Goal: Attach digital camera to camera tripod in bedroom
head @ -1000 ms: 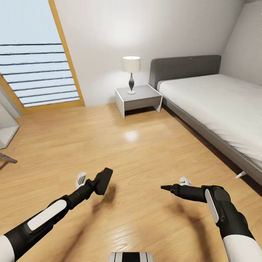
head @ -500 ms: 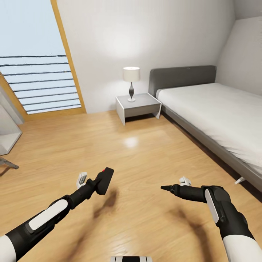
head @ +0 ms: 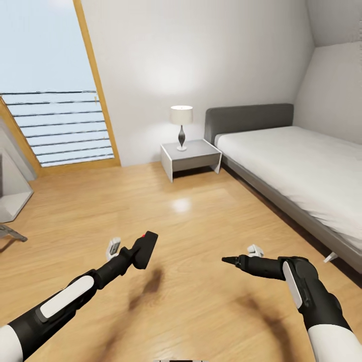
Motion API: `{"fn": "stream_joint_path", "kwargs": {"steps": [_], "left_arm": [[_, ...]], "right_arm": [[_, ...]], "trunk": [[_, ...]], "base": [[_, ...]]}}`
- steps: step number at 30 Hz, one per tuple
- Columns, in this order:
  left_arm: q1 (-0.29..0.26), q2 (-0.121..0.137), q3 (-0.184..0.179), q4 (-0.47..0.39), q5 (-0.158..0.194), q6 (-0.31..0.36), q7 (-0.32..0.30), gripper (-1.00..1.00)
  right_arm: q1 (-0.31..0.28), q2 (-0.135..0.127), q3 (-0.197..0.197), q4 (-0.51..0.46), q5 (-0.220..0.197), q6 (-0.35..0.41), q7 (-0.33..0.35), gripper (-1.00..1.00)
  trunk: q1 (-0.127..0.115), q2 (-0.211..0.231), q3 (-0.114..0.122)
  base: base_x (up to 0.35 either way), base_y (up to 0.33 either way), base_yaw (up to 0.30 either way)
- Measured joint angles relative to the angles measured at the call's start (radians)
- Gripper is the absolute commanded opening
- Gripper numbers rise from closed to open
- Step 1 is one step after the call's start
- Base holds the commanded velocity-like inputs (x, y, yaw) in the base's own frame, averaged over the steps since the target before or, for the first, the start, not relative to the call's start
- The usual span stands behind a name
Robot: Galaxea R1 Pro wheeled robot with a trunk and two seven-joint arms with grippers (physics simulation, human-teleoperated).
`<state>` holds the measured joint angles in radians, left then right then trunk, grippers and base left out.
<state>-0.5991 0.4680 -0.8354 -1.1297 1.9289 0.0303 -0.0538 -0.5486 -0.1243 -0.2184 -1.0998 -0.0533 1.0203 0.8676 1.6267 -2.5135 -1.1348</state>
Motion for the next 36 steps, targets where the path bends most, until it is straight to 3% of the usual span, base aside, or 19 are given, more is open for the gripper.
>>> {"fn": "stream_joint_path", "kwargs": {"steps": [36], "left_arm": [[0.000, -0.003, 0.006, 0.003, 0.002, 0.002, 0.000, -1.00]], "right_arm": [[0.000, 0.001, 0.001, 0.000, 0.001, 0.002, 0.000, 1.00]], "trunk": [[-0.016, 0.008, 0.139]], "base": [[0.000, 0.000, 0.000]]}}
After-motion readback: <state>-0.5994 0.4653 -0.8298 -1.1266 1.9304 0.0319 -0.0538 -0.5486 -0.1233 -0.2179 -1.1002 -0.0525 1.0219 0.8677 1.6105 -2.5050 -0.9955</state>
